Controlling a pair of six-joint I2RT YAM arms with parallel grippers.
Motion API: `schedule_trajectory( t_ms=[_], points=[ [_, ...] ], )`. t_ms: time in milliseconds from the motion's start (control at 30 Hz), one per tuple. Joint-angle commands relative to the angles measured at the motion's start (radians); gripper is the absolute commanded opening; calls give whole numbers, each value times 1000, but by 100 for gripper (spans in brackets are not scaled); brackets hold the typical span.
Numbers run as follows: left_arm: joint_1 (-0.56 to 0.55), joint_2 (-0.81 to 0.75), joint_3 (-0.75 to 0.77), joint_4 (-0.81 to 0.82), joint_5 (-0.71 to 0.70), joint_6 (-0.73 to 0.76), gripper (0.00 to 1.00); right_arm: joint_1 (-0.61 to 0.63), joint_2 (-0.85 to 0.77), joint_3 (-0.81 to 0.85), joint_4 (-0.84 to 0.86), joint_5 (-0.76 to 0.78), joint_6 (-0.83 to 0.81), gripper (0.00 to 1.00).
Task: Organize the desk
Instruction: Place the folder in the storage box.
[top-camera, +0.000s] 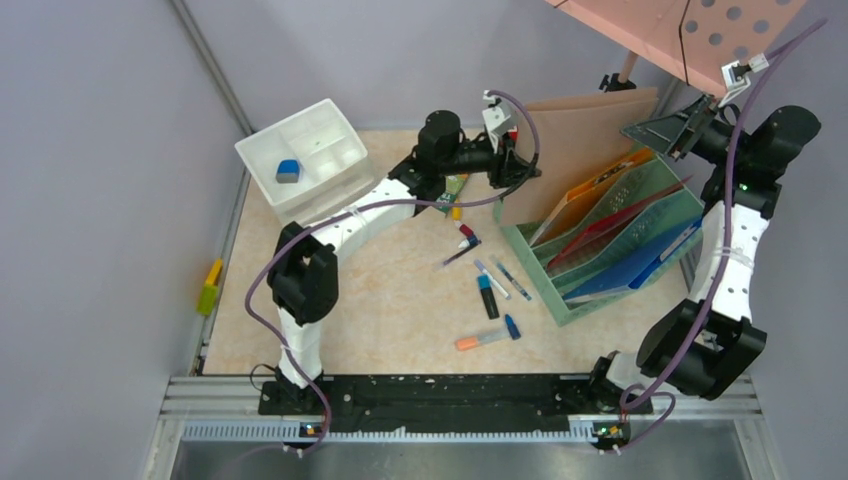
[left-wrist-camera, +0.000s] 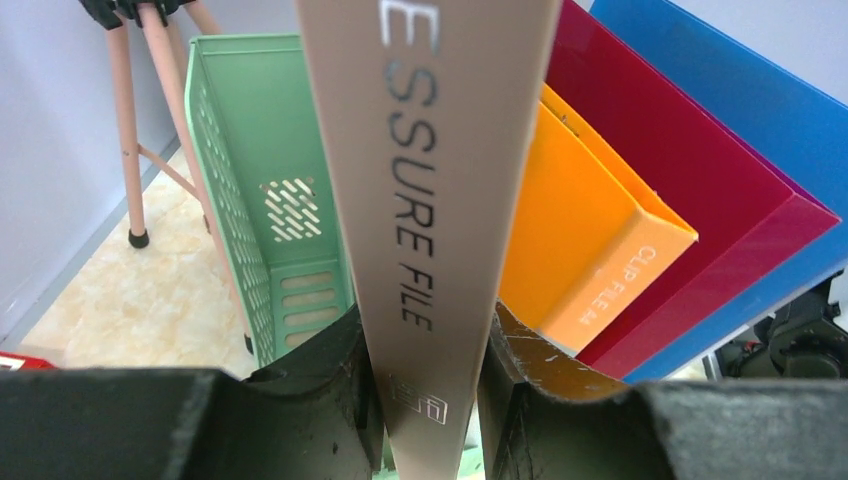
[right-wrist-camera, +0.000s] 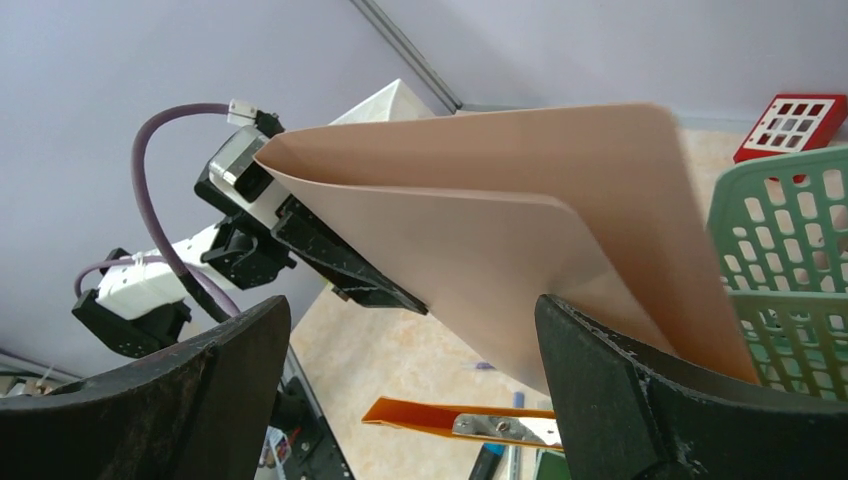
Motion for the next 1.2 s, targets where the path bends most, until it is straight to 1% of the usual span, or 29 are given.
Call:
schedule_trajectory(
  t_ms=[0,100,233,300,500,867,1167],
  points=[
    [-32,30,85,67,-53,-4,0,-13,-77,1,63,3,20,91],
    [-41,71,105,82,-80,-30,0,-14,-104,-9,87,22,47,91],
    [-46,112,123,126,-95,-55,0,-37,-126,-36,196,41,163,91],
    [-52,128,136,139,-95,-60,0,-64,-135,-35,219,49,185,91],
    [-72,170,139,200,-115,-90,0,-87,-133,-7,219,42,189,91],
    [-83,212,179,250,-156,-105,0,-89,-118,-48,238,29,193,91],
    [-98,230,144,301,-188,-111,0,-88,-125,-77,248,12,195,91]
  ],
)
